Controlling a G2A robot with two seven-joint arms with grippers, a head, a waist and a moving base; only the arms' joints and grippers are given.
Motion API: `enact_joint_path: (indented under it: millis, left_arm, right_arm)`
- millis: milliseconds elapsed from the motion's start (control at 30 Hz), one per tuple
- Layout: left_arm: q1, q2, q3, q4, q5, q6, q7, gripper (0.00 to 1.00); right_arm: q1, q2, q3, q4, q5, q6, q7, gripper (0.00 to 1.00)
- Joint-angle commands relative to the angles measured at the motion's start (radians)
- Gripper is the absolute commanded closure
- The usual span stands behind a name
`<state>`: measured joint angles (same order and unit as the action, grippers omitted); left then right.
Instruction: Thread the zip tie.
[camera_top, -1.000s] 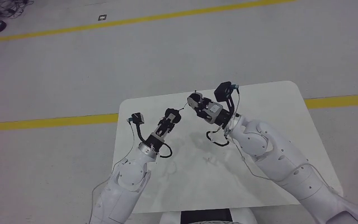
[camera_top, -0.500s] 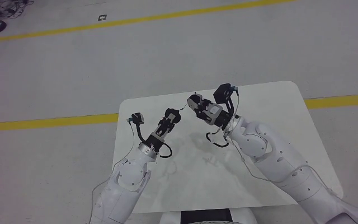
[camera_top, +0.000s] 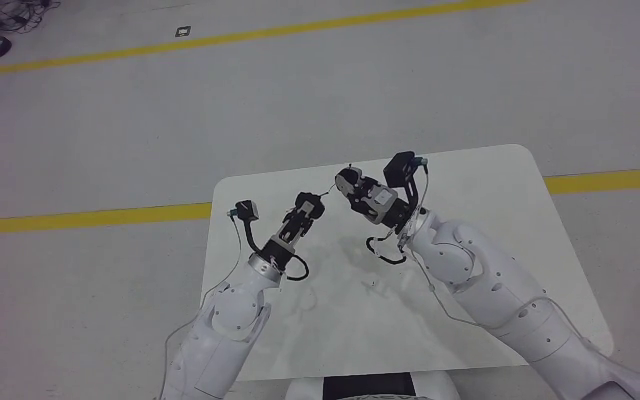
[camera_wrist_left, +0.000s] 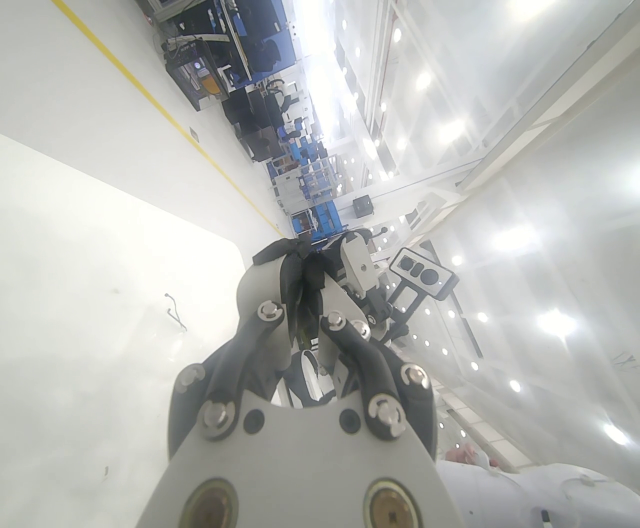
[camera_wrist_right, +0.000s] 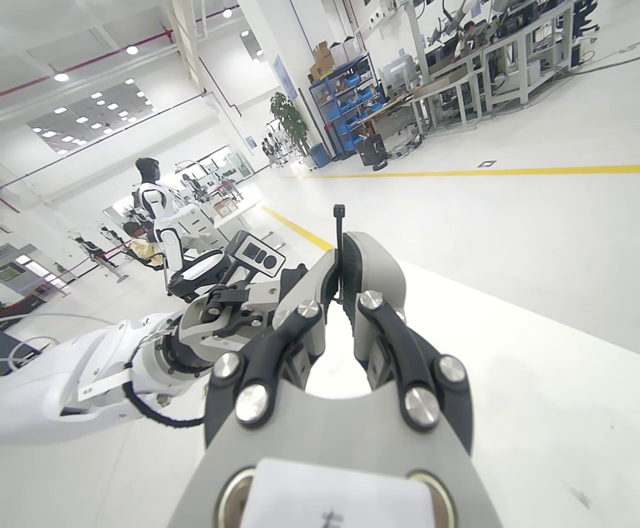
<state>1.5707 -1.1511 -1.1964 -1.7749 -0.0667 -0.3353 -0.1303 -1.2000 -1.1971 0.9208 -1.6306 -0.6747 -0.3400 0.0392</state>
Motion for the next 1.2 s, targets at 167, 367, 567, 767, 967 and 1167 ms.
enact_joint_path:
  millis: [167, 367, 567, 767, 967, 1167]
  left_arm:
    - [-0.004, -0.003, 0.001, -0.005, -0.008, -0.005, 0.006, 1.00]
    - [-0.004, -0.005, 0.000, -0.011, -0.021, -0.005, 0.005, 1.00]
    - [-0.004, -0.007, 0.000, -0.025, -0.054, -0.005, -0.004, 1.00]
    - [0.003, -0.009, -0.004, -0.046, -0.066, -0.005, -0.002, 1.00]
    - [0.008, -0.011, -0.004, -0.058, -0.073, -0.005, 0.000, 1.00]
    - [0.009, -0.014, -0.004, -0.064, -0.079, -0.005, 0.002, 1.00]
  right_arm:
    - [0.005, 0.003, -0.009, 0.006, -0.001, 0.000, -0.014, 1.00]
    - [0.007, 0.007, -0.019, -0.001, -0.005, 0.000, -0.066, 1.00]
    - [0.009, 0.017, -0.033, -0.002, -0.015, 0.000, -0.119, 1.00]
    - [0.011, 0.028, -0.042, 0.001, -0.004, 0.000, -0.142, 1.00]
    - [0.010, 0.038, -0.054, -0.002, 0.032, 0.000, -0.160, 1.00]
    - [0.014, 0.047, -0.067, -0.001, 0.085, 0.000, -0.173, 1.00]
